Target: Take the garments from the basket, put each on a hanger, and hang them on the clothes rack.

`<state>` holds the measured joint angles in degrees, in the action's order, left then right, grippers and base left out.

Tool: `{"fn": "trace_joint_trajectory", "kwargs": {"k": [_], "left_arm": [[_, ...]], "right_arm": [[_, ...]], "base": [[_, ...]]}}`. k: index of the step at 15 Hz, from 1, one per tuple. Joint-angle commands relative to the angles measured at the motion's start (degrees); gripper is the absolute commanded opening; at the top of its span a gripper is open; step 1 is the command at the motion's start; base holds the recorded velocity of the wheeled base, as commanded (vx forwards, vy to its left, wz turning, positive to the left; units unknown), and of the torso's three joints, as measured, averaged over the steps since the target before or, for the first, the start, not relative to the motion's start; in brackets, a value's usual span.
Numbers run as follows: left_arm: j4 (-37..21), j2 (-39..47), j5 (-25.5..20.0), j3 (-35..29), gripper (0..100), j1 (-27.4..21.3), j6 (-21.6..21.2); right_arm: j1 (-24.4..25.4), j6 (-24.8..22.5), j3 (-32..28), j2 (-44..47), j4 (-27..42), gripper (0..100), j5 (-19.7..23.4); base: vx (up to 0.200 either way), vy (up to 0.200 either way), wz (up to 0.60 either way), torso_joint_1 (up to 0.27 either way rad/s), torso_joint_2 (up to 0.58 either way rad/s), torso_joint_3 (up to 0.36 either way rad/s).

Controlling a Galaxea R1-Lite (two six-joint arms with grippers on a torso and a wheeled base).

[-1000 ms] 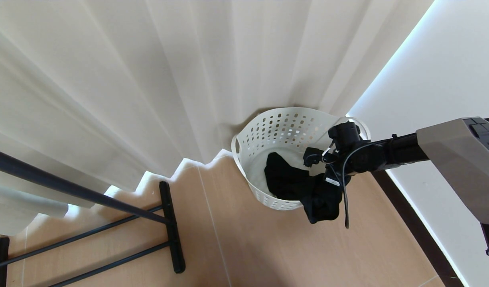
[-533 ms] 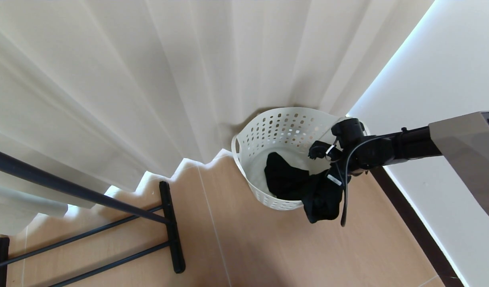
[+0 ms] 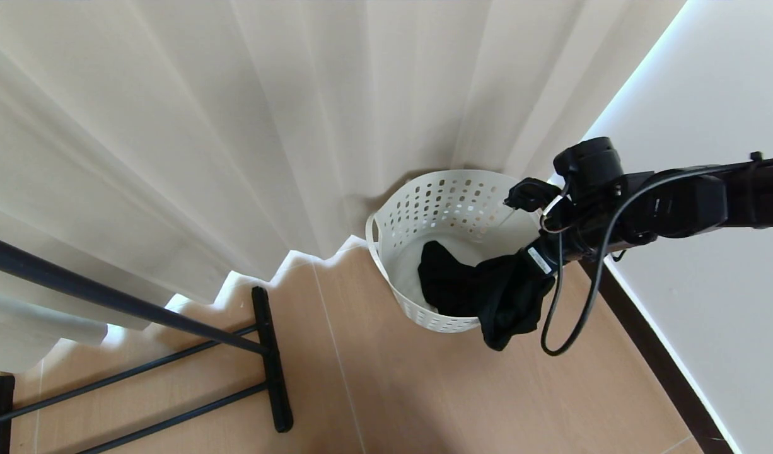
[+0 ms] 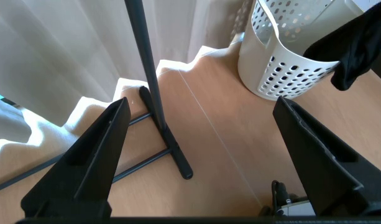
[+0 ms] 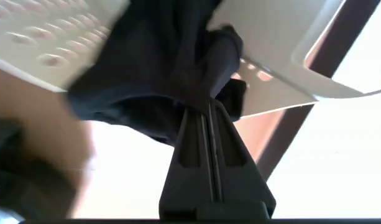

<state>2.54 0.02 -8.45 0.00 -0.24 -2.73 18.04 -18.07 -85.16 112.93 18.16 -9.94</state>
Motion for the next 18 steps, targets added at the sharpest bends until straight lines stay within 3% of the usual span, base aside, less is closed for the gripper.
{"fn": "trace_joint_trajectory", "kwargs": {"k": [1, 6, 8, 10, 12, 16, 18], "left_arm": [[0.0, 0.0, 0.0, 0.0, 100, 0.0, 0.0], [0.0, 0.0, 0.0, 0.0, 100, 0.0, 0.0], [0.0, 0.0, 0.0, 0.0, 100, 0.0, 0.0], [0.0, 0.0, 0.0, 0.0, 100, 0.0, 0.0], [0.0, 0.0, 0.0, 0.0, 100, 0.0, 0.0], [0.0, 0.0, 0.0, 0.0, 100, 0.0, 0.0], [0.0, 0.0, 0.0, 0.0, 100, 0.0, 0.0]], "right_arm": [[2.9, 1.1, 4.5, -8.7, -0.1, 0, 2.3], [5.5, 1.0, 6.1, -14.8, -0.8, 0, 8.8], [6.9, 1.1, 10.6, -17.3, -4.6, 0, 9.7], [8.1, 1.0, 19.2, -21.5, -15.5, 0, 9.7], [11.4, 1.1, 29.8, -27.5, -21.9, 0, 9.5], [21.9, 3.5, 56.6, -50.8, -39.8, 0, 8.8], [22.7, 5.6, 63.3, -57.8, -40.8, 0, 8.8]], "base": [[0.000, 0.000, 0.00, 0.000, 0.00, 0.000], [0.000, 0.000, 0.00, 0.000, 0.00, 0.000], [0.000, 0.000, 0.00, 0.000, 0.00, 0.000], [0.000, 0.000, 0.00, 0.000, 0.00, 0.000], [0.000, 0.000, 0.00, 0.000, 0.00, 0.000], [0.000, 0.000, 0.00, 0.000, 0.00, 0.000], [0.000, 0.000, 0.00, 0.000, 0.00, 0.000]]}}
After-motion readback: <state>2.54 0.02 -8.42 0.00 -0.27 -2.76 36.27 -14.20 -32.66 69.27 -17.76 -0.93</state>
